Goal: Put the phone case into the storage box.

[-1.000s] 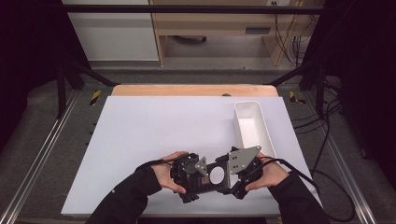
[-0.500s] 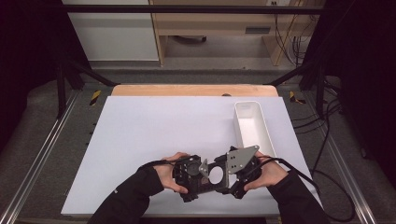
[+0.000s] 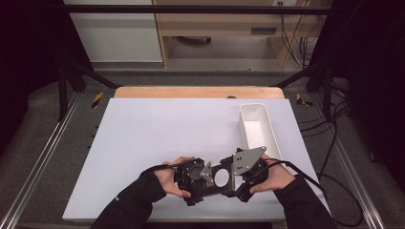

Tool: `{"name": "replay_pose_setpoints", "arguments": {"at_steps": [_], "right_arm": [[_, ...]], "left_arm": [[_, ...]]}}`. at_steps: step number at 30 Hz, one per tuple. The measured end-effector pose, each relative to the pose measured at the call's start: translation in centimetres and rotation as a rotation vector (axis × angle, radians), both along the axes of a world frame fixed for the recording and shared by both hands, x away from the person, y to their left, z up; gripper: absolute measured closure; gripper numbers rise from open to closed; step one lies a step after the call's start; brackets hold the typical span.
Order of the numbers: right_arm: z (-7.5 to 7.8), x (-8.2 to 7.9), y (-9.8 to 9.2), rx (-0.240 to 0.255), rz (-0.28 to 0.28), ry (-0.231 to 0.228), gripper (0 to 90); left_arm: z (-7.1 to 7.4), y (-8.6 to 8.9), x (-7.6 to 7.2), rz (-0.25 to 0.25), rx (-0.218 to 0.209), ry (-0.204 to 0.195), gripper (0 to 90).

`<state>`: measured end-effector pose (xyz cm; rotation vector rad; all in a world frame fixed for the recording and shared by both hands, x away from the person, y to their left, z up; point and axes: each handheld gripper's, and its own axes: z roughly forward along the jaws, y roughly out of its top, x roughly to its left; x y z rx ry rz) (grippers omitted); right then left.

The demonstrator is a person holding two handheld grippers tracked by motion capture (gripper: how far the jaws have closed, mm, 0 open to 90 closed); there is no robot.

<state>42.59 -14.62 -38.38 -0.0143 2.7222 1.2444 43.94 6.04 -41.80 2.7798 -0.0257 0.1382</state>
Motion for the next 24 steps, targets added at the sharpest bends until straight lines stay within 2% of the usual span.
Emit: {"name": "replay_pose_setpoints", "arguments": {"at_steps": [3,9,10,15,19,24], "right_arm": [[0.0,0.0,0.1,0.007,-0.005,0.001,11.0],[0.4,0.1,-0.2,0.055,-0.024,-0.009,3.5],[0.5,0.1,-0.4,0.069,-0.031,-0.014,2.7],[1.4,0.1,-1.3,0.161,-0.061,-0.004,0.9],[1.8,-0.1,-2.1,0.205,-0.08,-0.01,0.5],[1.6,-0.2,-3.2,0.239,-0.114,-0.011,0.5]], "left_arm": [[-0.1,0.3,0.1,0.003,-0.013,0.006,11.6],[-0.1,0.9,0.1,0.028,-0.069,0.014,11.6],[-0.1,1.0,0.1,0.034,-0.08,0.025,11.6],[-0.3,1.6,0.2,0.054,-0.127,0.031,11.6],[-0.3,2.2,0.4,0.078,-0.186,0.034,11.5],[-0.2,3.2,0.3,0.106,-0.267,0.029,11.6]]}}
